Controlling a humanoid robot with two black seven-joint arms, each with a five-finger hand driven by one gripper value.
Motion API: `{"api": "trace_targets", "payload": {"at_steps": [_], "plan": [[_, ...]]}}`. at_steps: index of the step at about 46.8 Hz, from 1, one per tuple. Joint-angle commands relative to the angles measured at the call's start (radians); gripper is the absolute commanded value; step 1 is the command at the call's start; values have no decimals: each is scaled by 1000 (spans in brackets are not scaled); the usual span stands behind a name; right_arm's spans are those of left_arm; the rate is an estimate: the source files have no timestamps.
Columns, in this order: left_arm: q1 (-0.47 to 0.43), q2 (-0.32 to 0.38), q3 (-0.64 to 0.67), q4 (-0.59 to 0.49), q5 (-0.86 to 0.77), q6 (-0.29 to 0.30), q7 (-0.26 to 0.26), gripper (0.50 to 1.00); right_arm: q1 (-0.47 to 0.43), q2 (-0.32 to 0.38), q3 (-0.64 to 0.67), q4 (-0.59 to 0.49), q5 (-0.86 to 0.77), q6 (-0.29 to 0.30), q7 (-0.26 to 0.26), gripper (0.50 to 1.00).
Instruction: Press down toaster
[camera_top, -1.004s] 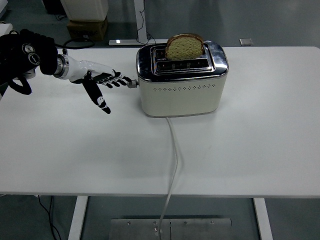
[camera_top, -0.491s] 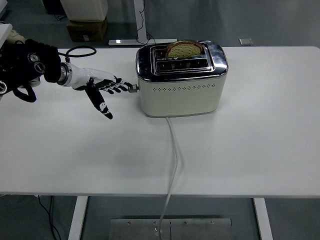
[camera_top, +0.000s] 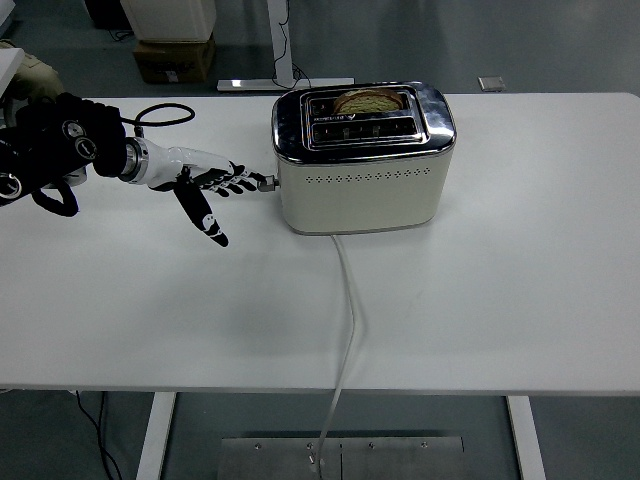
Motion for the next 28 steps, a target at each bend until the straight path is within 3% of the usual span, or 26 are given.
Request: {"api": "trace_targets", "payload": {"at_steps": [1, 28], "plan": [[0, -1, 0, 5, 0, 0, 1, 1000, 0, 0, 0, 0, 0, 0, 0, 1000], [85, 13, -3, 37, -6, 24, -4, 1000, -1, 0, 0, 0, 0, 0, 0, 1000]]}}
